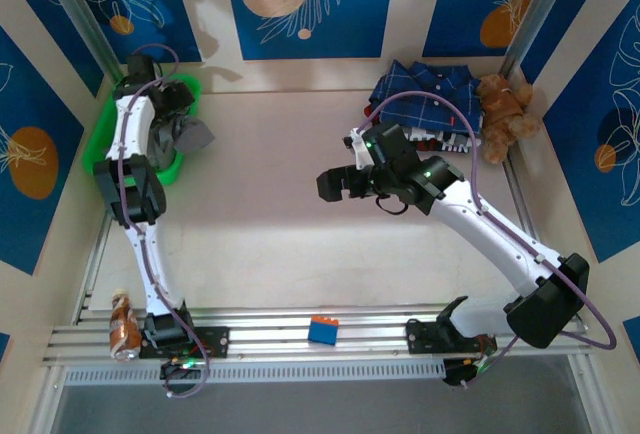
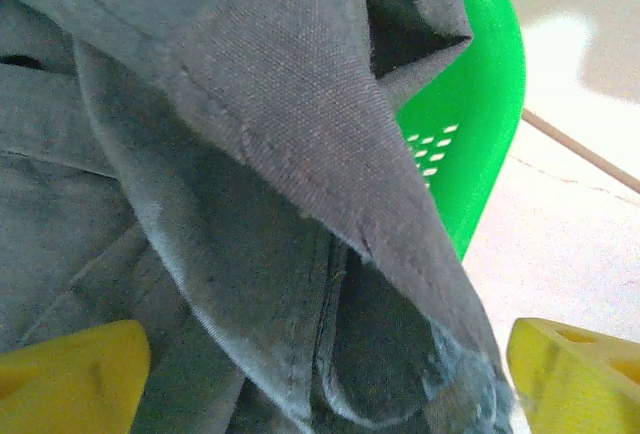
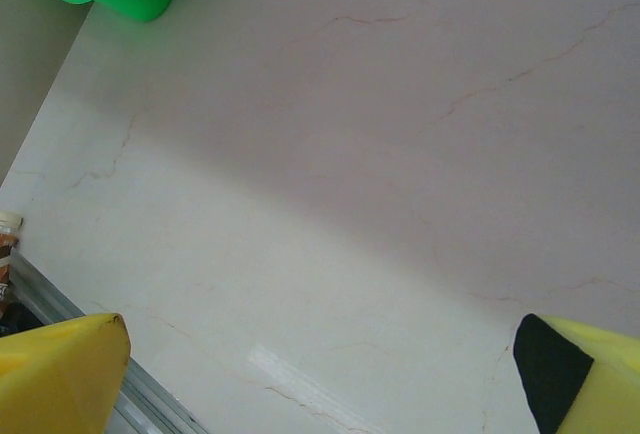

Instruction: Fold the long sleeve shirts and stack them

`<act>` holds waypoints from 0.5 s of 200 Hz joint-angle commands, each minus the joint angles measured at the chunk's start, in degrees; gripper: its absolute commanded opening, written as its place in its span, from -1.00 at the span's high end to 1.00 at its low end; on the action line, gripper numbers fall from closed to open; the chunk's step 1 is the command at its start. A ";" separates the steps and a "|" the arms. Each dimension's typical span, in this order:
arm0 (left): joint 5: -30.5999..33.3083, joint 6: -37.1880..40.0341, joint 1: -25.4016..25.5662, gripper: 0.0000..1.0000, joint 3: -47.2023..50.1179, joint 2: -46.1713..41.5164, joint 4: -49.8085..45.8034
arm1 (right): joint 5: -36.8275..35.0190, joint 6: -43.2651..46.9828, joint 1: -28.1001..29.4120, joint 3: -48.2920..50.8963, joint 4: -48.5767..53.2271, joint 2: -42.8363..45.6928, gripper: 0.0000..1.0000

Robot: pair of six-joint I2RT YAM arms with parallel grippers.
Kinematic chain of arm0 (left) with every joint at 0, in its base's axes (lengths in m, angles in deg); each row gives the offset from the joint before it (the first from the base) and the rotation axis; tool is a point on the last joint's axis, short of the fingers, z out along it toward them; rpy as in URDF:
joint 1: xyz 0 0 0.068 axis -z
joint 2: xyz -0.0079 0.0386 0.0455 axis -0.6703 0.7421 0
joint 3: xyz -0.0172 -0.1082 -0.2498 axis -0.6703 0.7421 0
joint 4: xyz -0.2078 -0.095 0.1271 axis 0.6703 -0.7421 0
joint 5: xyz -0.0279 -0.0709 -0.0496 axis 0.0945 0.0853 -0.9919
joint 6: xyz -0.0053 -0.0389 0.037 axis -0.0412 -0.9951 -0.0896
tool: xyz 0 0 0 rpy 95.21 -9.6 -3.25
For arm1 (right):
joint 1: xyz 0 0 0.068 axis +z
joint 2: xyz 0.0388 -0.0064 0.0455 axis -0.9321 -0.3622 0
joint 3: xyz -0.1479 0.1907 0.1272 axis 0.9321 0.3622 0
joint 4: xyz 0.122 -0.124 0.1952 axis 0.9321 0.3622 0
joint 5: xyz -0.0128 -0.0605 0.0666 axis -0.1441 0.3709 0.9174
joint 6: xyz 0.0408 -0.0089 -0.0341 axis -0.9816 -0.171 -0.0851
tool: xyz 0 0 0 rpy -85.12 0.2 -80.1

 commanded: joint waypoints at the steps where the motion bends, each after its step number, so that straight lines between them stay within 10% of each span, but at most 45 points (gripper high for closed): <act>1: 0.68 -0.08 1.03 -0.64 -2.44 3.33 0.22 | -1.78 -0.64 1.31 -1.45 1.07 0.04 -1.00; 56: -1.99 0.20 0.83 0.99 -3.98 2.15 2.55 | -6.00 -0.05 3.65 -1.57 0.86 1.08 -0.98; 100: -2.41 2.36 2.80 1.00 -0.94 -10.90 10.87 | -10.47 -0.11 4.48 1.80 -2.89 4.01 -0.98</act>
